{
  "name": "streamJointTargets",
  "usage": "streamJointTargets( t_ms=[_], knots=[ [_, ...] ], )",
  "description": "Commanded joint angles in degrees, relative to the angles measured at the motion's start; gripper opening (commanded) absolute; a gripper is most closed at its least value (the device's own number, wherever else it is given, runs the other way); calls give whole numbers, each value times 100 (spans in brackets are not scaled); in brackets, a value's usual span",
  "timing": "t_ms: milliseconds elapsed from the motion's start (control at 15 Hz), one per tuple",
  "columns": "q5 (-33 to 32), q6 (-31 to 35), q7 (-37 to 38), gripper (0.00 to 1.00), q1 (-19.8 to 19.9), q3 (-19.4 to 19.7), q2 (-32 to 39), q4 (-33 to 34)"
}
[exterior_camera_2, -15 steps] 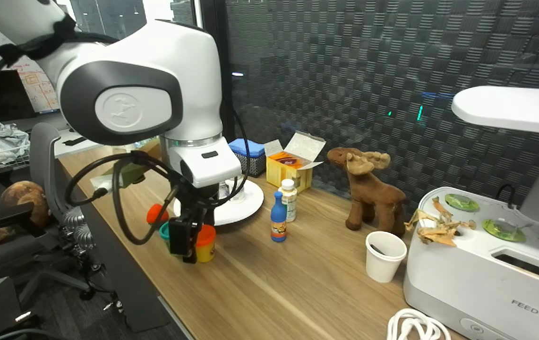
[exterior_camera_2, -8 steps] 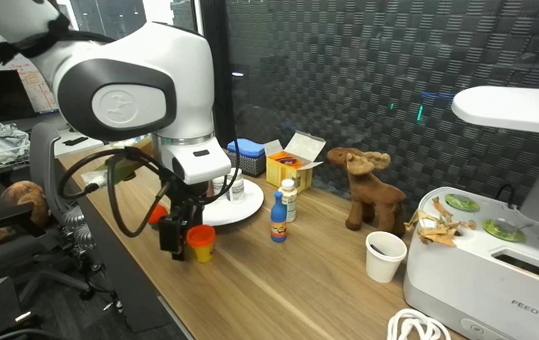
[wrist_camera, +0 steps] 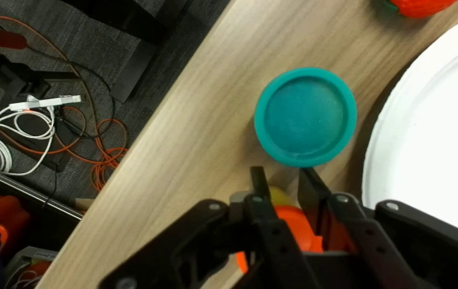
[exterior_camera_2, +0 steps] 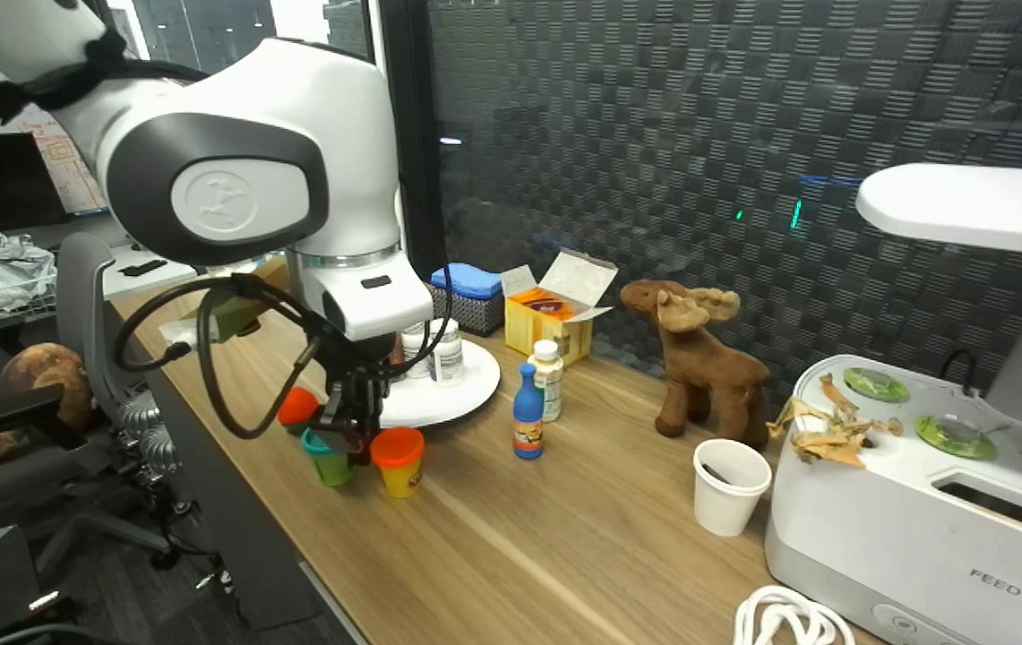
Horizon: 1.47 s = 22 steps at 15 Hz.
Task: Pick up all the objects surrounding the white plate and arrange them on the plate
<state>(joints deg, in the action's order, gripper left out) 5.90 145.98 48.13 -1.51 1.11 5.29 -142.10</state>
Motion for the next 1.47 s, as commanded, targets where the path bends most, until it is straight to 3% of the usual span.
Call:
streamJointTargets(
  t_ms=[0, 67, 133, 267, 600, 933, 1400],
  knots=[
    [-4, 317, 177, 6, -47, -10, -139, -149],
    [-6, 340, 173, 2, -48, -11, -138, -157],
    [-37, 369, 164, 32, -51, -10, -147, -176],
    [-77, 376, 116, 29, -53, -10, -174, -209],
    [-294, 282, 68, 66, -76, -8, -215, -294],
    [-334, 733, 221, 99, -150, -35, -89, -221],
    [-775, 990, 589, 100, -242, 78, 140, -59]
  ],
)
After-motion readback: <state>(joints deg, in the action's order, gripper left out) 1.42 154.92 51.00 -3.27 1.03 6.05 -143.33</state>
